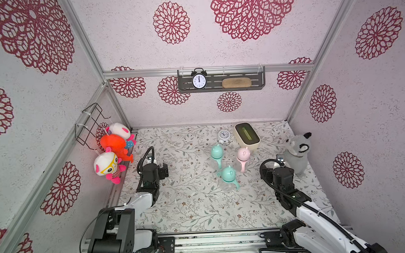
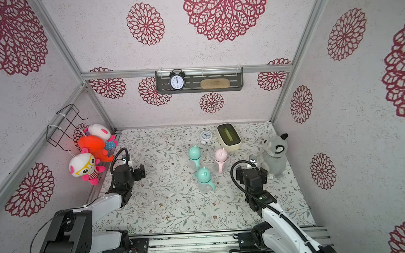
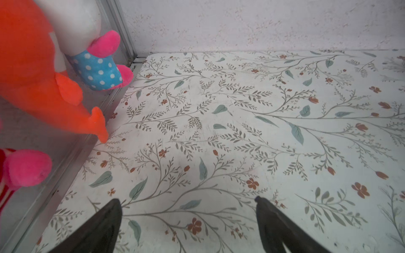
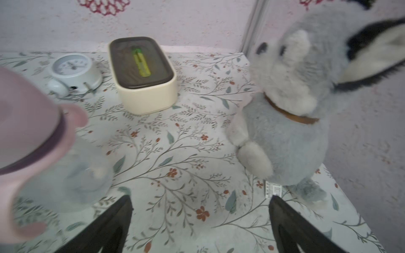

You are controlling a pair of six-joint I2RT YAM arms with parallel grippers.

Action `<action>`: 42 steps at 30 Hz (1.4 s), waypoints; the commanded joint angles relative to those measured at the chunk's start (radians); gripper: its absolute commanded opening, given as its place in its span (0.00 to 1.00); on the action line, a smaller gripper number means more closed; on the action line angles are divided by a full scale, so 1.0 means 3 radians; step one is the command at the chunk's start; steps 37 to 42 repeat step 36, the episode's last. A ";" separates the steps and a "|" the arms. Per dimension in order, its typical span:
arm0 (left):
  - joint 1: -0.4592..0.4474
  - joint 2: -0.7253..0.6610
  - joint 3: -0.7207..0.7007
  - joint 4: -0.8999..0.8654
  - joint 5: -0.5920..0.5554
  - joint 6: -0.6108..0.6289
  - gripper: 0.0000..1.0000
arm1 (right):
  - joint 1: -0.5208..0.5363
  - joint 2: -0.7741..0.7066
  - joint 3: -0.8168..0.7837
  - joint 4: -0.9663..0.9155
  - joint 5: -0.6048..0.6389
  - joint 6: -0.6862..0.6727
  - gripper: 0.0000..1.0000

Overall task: Assemble the baby bottles
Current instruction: Reset both arms

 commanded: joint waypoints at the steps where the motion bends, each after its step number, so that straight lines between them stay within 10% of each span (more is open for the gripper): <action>1: 0.0135 0.0089 0.0031 0.0672 0.0133 0.0195 0.97 | -0.0439 0.0131 -0.0324 0.1253 -0.0077 -0.0049 0.98; 8: 0.0407 0.0513 -0.0096 0.1386 0.0296 0.0051 0.98 | -0.0625 0.1300 -0.0629 0.3087 -0.0111 -0.0267 0.98; 18: 0.0581 0.0643 0.0074 0.1163 0.0349 -0.0150 0.98 | -0.0766 0.2400 -0.0193 0.3542 -0.0577 -0.0435 0.99; 42: 0.0583 0.0657 0.0060 0.1216 0.0351 -0.0156 0.98 | -0.0802 0.2358 -0.0250 0.3557 -0.0535 -0.0351 0.99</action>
